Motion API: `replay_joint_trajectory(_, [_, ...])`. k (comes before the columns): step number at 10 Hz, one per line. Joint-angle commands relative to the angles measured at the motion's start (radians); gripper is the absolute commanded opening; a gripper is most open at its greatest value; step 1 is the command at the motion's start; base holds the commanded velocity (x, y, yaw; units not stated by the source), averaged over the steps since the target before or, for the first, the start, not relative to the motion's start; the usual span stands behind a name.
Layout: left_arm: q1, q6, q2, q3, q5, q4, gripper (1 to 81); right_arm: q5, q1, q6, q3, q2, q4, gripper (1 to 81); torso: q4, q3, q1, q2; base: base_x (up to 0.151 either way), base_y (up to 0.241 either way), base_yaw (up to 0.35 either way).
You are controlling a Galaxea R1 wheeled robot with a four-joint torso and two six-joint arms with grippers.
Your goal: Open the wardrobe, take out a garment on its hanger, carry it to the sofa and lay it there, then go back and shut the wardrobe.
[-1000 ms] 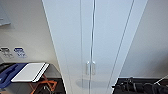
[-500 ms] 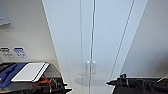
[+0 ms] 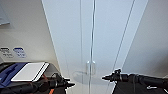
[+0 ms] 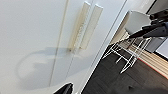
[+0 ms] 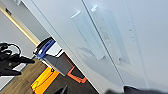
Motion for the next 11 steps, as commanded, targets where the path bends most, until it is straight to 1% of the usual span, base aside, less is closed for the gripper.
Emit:
replay_joint_trajectory(1, [-0.163,-0.005,0.024,-0.047,0.026,-0.016,81.1,-0.017,0.194,0.001,-0.057,0.041,0.002,81.1,0.0,0.0,0.0,0.0,0.0,0.0,0.0])
replay_joint_trajectory(2, [-0.179,-0.005,0.042,-0.068,0.044,-0.022,81.1,-0.017,0.201,0.001,-0.08,0.063,-0.001,81.1,0.0,0.0,0.0,0.0,0.0,0.0,0.0])
replay_joint_trajectory(3, [-0.19,-0.005,0.064,-0.083,0.046,-0.022,81.1,-0.019,0.209,0.001,-0.123,0.089,-0.003,81.1,0.0,0.0,0.0,0.0,0.0,0.0,0.0])
replay_joint_trajectory(5, [-0.211,-0.005,0.108,-0.126,0.046,-0.02,81.1,-0.047,0.22,0.001,-0.175,0.144,-0.003,81.1,0.0,0.0,0.001,0.0,0.0,0.0,0.0])
replay_joint_trajectory(7, [-0.214,-0.005,0.165,-0.196,0.047,-0.02,81.1,-0.047,0.235,0.001,-0.224,0.189,-0.004,81.1,0.0,-0.001,0.001,0.001,0.0,0.0,0.0])
replay_joint_trajectory(10, [-0.234,-0.005,0.222,-0.249,0.044,-0.017,81.1,-0.034,0.26,0.001,-0.283,0.251,-0.003,81.1,0.0,-0.002,0.002,0.001,0.0,0.0,0.0])
replay_joint_trajectory(11, [-0.233,-0.005,0.243,-0.268,0.034,-0.017,81.1,-0.009,0.261,0.001,-0.291,0.267,-0.003,81.1,0.0,-0.002,0.002,0.001,0.0,0.0,0.0])
